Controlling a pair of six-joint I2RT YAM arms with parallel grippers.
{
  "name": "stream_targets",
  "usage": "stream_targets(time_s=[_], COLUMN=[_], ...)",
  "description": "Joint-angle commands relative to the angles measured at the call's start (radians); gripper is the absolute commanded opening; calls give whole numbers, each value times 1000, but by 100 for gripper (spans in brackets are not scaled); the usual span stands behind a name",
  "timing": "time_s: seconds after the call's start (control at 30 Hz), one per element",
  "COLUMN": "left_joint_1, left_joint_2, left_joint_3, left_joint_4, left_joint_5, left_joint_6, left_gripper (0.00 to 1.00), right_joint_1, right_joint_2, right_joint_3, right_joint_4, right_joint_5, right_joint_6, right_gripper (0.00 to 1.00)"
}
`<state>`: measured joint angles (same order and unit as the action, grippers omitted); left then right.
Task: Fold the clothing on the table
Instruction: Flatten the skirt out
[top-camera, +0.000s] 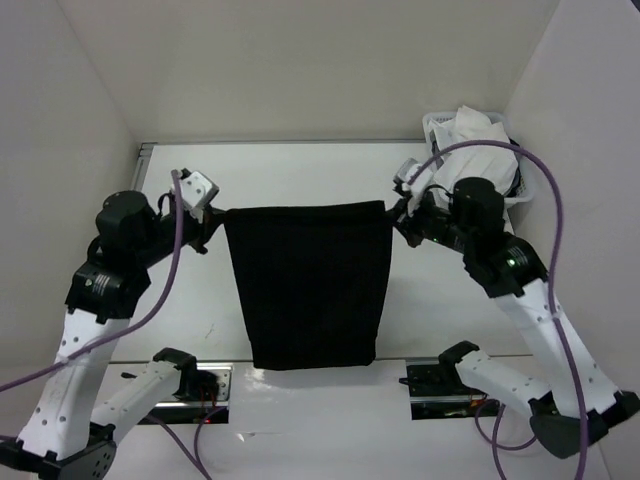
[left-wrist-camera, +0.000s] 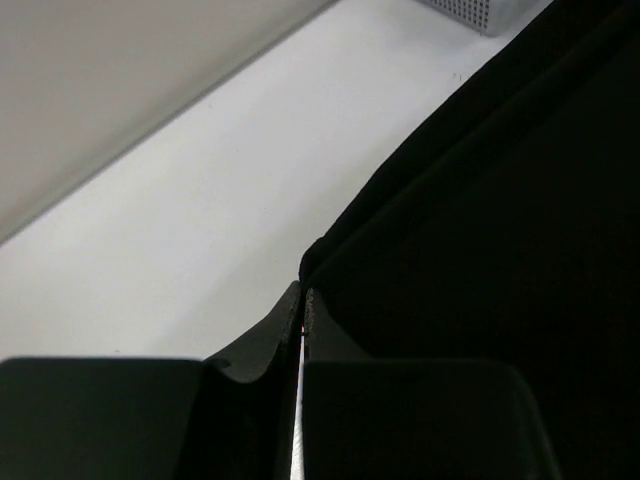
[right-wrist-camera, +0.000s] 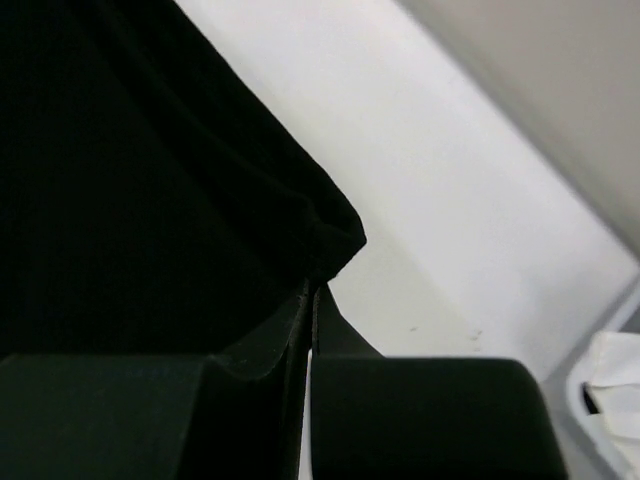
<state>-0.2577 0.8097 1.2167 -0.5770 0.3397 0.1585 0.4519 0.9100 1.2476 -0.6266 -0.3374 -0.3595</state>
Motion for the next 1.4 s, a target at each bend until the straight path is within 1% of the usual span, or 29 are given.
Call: stream_targets(time_s=[0.0, 0.07, 0.1, 0.13, 0.2, 0.23, 0.3, 0.33, 0.37, 0.4, 0.43, 0.47, 0.53, 0.6, 0.67, 0.73, 0.8, 0.87, 0.9, 0.93, 0.97, 1.03, 1.07, 1.1, 1.17, 1.2, 1.27, 1.3, 1.37], left_joint_1=[0, -9, -9, -9, -9, -9, -9, -9, -9, 4, 33, 47, 95, 139, 170, 184, 196, 207, 207, 216, 216, 216, 216, 216, 216, 227, 236, 248, 258], left_joint_2=[61, 91, 127, 147, 222, 252, 351, 386, 461, 500, 538, 613, 724, 823, 902, 948, 1023, 1069, 1113, 1135, 1173, 1207, 1233, 1243, 1255, 1255, 1234, 1220, 1162], left_joint_3=[-41, -66, -81, -120, -152, -164, -184, -184, -162, -143, -122, -97, -10, 79, 127, 185, 230, 295, 314, 331, 343, 382, 394, 403, 423, 437, 449, 449, 434], left_joint_4=[21, 49, 90, 113, 182, 204, 264, 278, 290, 299, 299, 299, 290, 290, 290, 290, 290, 276, 264, 264, 255, 255, 255, 244, 244, 235, 224, 224, 215], left_joint_5=[4, -11, -11, -11, -11, -21, -30, -30, -30, -30, -30, -21, -21, 1, 1, 1, 24, 36, 36, 36, 45, 56, 56, 56, 67, 67, 67, 67, 67], left_joint_6=[36, 36, 21, 21, -3, -4, -23, -24, -37, -37, -48, -48, -57, -57, -68, -77, -77, -77, -77, -77, -86, -86, -86, -96, -105, -115, -125, -125, -125], left_gripper=[0, 0, 0, 0, 0, 0, 0, 0, 0, 0, 0, 0, 0, 0, 0, 0, 0, 0, 2, 16, 27, 44, 55, 60, 66, 71, 76, 76, 79], right_joint_1=[-10, -10, 10, 19, 30, 40, 41, 41, 41, 41, 41, 31, 2, -30, -62, -81, -91, -91, -102, -102, -102, -102, -113, -113, -139, -139, -174, -183, -203], right_joint_2=[105, 147, 168, 218, 274, 335, 392, 452, 481, 513, 576, 605, 689, 740, 812, 877, 921, 984, 1004, 1042, 1062, 1104, 1145, 1164, 1211, 1222, 1222, 1222, 1187], right_joint_3=[-76, -120, -137, -151, -172, -184, -185, -185, -185, -166, -140, -126, -74, -21, 30, 64, 116, 159, 171, 182, 200, 226, 257, 272, 320, 335, 371, 371, 380], right_joint_4=[63, 94, 135, 157, 209, 225, 273, 290, 303, 312, 321, 321, 334, 361, 373, 383, 383, 383, 383, 395, 409, 436, 436, 449, 459, 459, 459, 459, 472], right_joint_5=[-15, -5, 7, 44, 78, 90, 124, 156, 173, 187, 199, 227, 227, 227, 227, 227, 238, 276, 285, 297, 337, 389, 429, 458, 517, 538, 590, 607, 620], right_joint_6=[7, 7, 7, 7, 7, 7, -5, -6, -6, -28, -39, -39, -59, -59, -59, -59, -70, -70, -70, -70, -70, -44, -32, -16, 24, 36, 74, 88, 99], right_gripper=[0, 0, 0, 0, 0, 0, 0, 0, 0, 0, 0, 0, 0, 0, 0, 0, 0, 0, 0, 0, 3, 22, 30, 36, 46, 50, 58, 58, 58])
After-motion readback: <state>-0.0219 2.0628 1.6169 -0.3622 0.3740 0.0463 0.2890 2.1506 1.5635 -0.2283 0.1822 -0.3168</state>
